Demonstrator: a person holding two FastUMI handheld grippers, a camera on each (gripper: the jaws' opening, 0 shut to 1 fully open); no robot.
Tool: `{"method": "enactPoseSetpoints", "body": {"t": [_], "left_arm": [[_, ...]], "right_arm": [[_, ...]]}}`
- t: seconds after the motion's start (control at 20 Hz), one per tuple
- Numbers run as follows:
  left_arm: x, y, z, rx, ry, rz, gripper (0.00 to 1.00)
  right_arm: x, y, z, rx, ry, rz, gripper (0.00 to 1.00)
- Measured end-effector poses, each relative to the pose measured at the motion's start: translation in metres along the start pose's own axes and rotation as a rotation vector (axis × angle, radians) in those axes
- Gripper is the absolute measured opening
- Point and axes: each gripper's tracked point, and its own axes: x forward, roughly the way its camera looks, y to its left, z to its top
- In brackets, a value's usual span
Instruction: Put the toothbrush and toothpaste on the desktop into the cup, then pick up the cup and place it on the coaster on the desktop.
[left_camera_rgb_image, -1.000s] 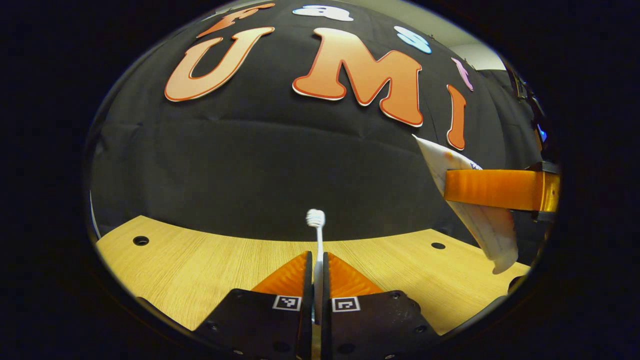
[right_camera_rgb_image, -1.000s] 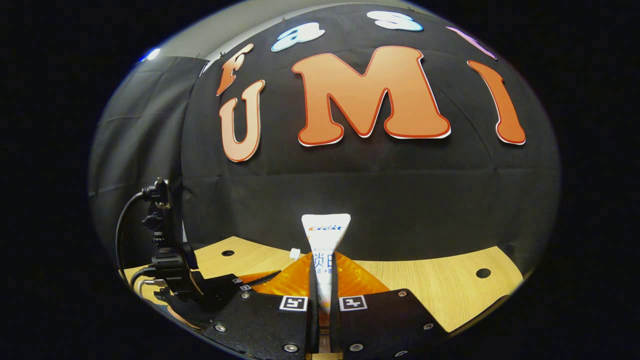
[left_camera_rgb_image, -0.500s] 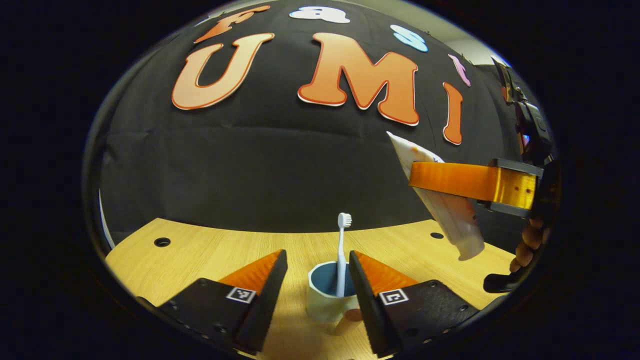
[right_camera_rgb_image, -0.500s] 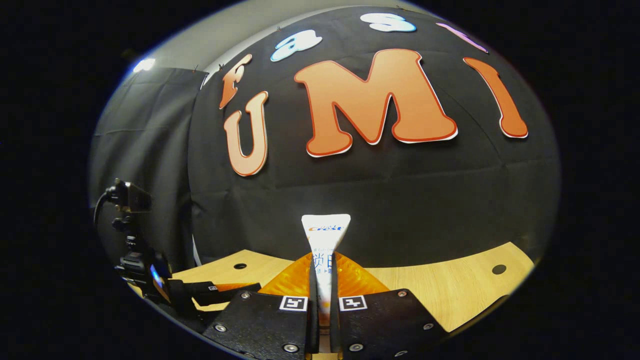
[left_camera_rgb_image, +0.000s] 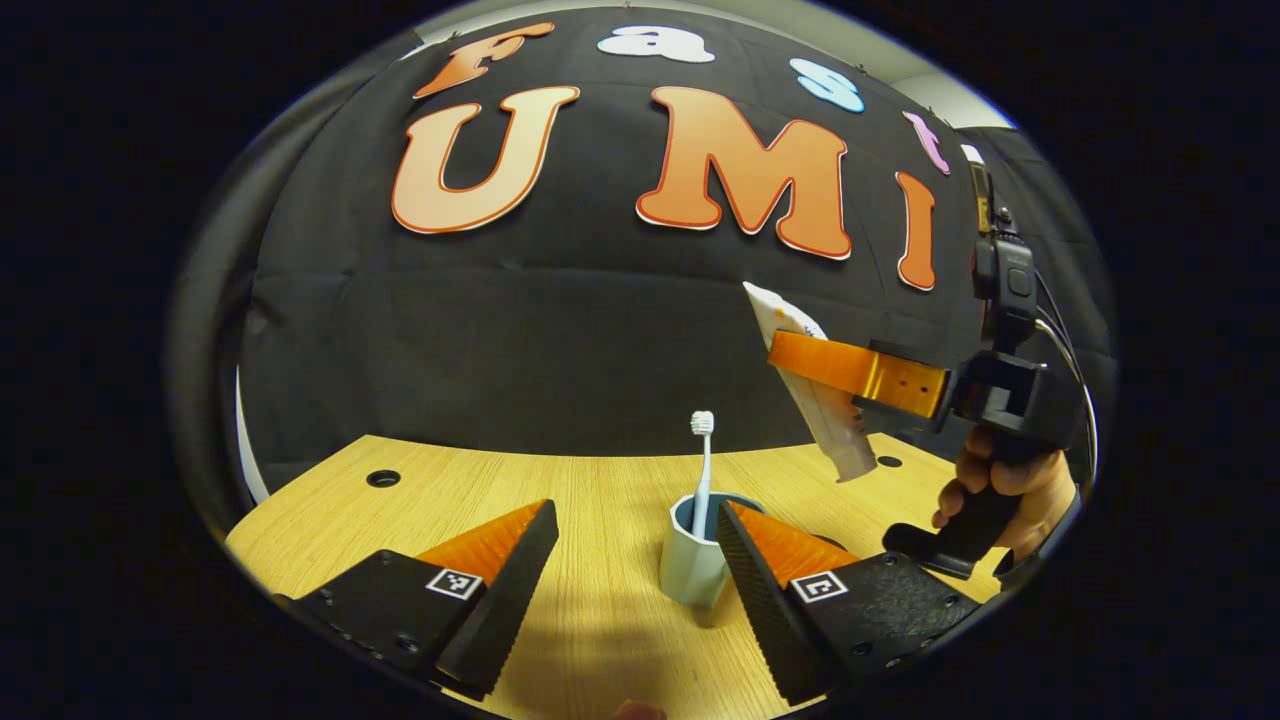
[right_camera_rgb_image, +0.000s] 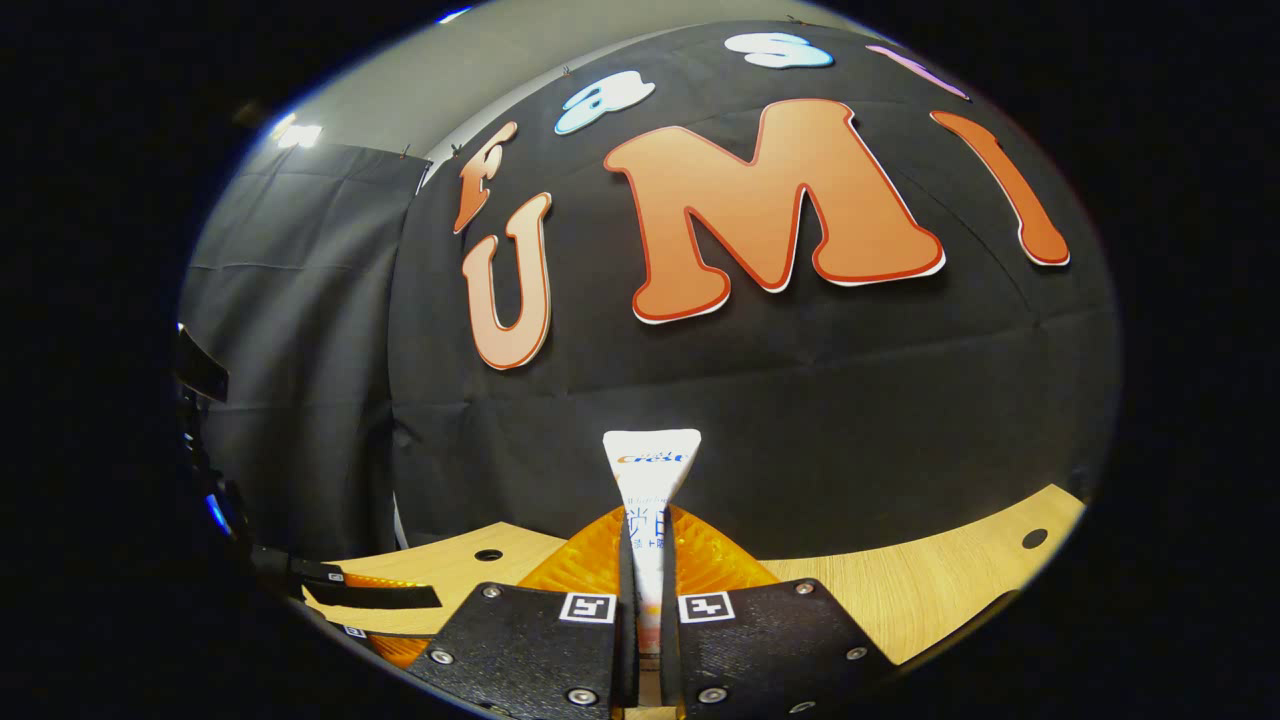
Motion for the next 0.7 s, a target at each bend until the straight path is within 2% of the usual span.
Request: {"method": "enactPoseSetpoints", "body": {"t": [0.4,0.7], "left_arm": [[-0.001,0.010,-0.011,0.010,0.022,0.014,0.96],[0.003,0.013,-0.030,-0.008,0.065,0.034,0.96]], "right_arm": [[0.030,0.015,-0.027,0.058,-0.012,0.040,0.08],[0.035,0.012,-0.061,0.044,0.044,0.035,0.10]]}}
